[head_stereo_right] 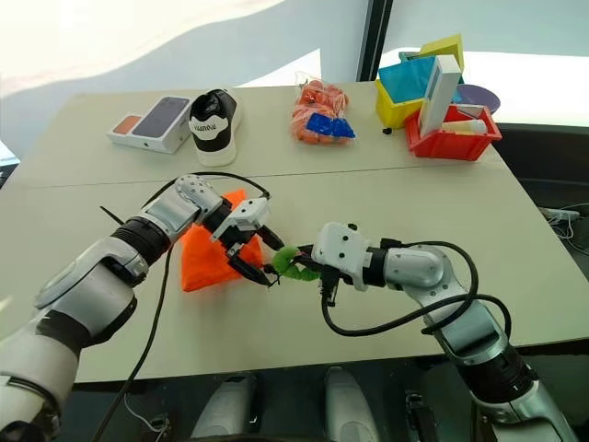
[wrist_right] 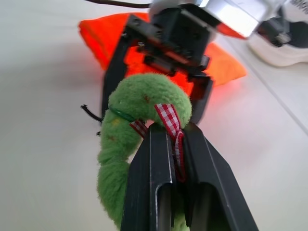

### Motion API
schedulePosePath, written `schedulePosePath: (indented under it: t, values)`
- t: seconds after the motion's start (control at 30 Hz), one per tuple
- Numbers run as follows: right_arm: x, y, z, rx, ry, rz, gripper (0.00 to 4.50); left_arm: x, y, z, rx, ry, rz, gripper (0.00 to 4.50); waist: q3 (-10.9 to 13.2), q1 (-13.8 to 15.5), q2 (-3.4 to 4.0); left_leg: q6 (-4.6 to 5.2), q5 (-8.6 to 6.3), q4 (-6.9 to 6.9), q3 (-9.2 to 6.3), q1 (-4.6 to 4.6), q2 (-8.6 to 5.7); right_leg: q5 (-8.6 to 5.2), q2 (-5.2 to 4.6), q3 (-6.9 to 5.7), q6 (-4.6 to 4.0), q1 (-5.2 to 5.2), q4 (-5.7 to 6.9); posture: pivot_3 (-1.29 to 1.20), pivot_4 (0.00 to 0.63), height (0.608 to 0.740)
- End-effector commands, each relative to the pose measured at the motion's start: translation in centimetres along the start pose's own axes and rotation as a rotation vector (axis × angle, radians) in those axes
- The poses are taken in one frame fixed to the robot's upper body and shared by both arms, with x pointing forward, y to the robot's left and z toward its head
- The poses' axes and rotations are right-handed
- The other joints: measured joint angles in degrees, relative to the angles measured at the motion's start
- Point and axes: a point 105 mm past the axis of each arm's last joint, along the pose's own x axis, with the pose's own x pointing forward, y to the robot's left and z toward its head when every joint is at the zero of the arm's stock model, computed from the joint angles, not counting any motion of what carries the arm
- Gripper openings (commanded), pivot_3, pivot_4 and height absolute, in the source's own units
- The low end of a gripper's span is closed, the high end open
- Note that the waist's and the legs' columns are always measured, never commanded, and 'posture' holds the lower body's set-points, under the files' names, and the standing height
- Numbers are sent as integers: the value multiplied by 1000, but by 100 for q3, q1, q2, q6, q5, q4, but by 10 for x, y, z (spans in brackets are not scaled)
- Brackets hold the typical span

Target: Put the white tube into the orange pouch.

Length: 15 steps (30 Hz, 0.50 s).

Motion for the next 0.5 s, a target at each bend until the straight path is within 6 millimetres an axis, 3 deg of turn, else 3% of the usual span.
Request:
schedulePosePath:
  t: [0.03,0.5]
  values:
    - [-3,-10,3,-60,-2,-35,64,-7,0,7,30,-28,16,4020,0,2,0,0,0,0,0,-1,0,0,0,0,0,0,0,0,150,740]
    - [-1,-18,7,-98,-13,-51,64,-13,-4,6,70,-46,37,4020,0,-5,0,0,1,19,-1,-35,0,1,0,0,1,-40,25,0,150,740]
